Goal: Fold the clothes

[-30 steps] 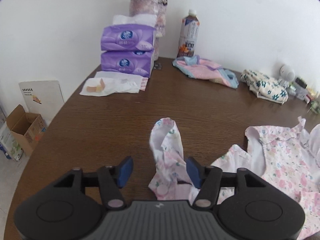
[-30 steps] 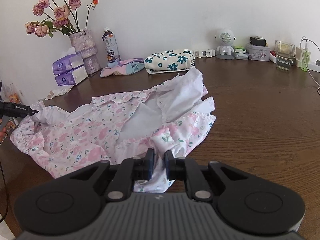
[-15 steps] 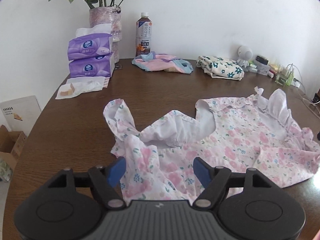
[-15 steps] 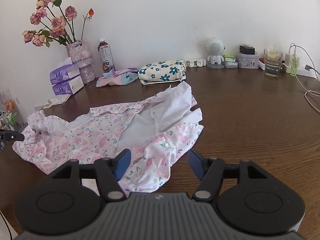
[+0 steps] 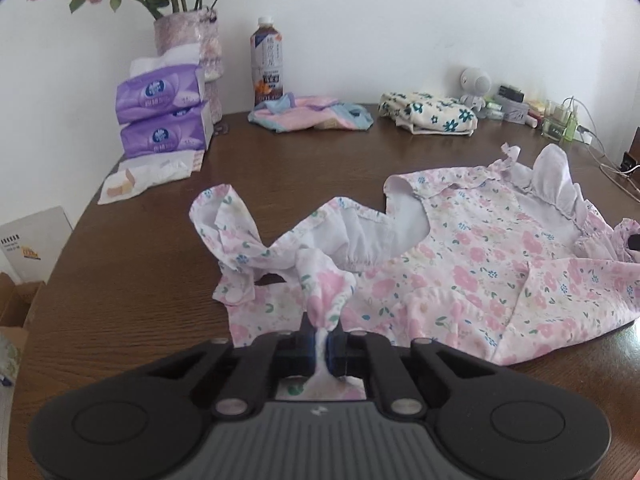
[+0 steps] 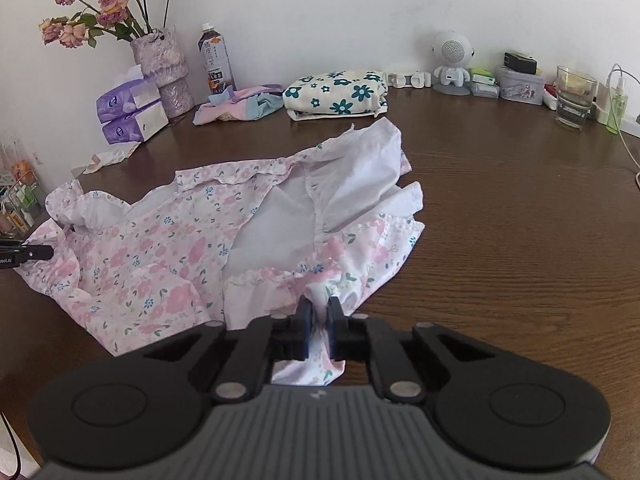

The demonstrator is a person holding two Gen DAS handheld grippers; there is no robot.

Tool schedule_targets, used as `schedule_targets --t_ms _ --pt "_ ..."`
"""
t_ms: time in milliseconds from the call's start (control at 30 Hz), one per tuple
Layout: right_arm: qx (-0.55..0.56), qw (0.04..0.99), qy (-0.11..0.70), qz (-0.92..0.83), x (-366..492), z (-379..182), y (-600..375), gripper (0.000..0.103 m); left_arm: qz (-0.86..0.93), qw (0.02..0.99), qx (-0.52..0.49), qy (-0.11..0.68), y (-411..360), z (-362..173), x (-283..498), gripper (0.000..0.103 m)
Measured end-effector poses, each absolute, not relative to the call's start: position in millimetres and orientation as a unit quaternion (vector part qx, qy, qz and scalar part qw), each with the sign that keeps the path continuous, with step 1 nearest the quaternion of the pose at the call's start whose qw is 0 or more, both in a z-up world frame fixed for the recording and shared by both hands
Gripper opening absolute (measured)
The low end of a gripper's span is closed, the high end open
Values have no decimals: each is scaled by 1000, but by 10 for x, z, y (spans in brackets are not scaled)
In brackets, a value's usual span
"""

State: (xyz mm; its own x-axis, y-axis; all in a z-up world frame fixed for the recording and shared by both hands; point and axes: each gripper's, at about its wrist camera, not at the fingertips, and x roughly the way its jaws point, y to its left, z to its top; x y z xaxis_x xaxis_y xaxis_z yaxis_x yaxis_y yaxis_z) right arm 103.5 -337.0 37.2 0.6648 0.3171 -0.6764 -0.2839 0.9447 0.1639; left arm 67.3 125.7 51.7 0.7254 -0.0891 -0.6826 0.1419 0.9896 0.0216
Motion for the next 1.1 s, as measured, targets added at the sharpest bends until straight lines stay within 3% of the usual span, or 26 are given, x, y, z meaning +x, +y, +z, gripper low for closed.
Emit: schedule_targets --t_ms 200,467,533,600,633,700,767,833,967,1067,1100 --pt "84 929 339 124 598 368 -3759 7 -61 940 53 331 1215 525 251 4" --pt "133 917 364 91 94 84 -4075 9 -78 957 49 275 1208 390 -223 8" --pt "126 921 358 84 16 108 -4067 16 -85 954 44 283 1219 369 -259 15" --pt "109 926 349 90 38 173 -4009 44 -90 952 36 291 1231 356 -289 24" --pt "99 929 343 96 71 215 -3969 48 -90 951 29 294 1241 369 -292 28" --pt "77 934 332 107 139 298 -3888 51 -89 950 17 299 1258 398 -290 50" --pt "55 938 320 118 206 382 -3807 61 -83 950 14 301 1251 444 -245 55" --pt "33 942 308 129 274 465 -3725 68 -80 948 22 306 1205 466 -155 55" --pt "-6 934 322 156 618 456 -3466 70 -80 939 45 331 1053 428 90 53" --pt "-27 923 347 163 901 346 -3295 70 -79 931 53 352 978 357 271 31" --pt "-33 922 349 165 955 321 -3254 70 -79 929 55 357 973 337 319 28"
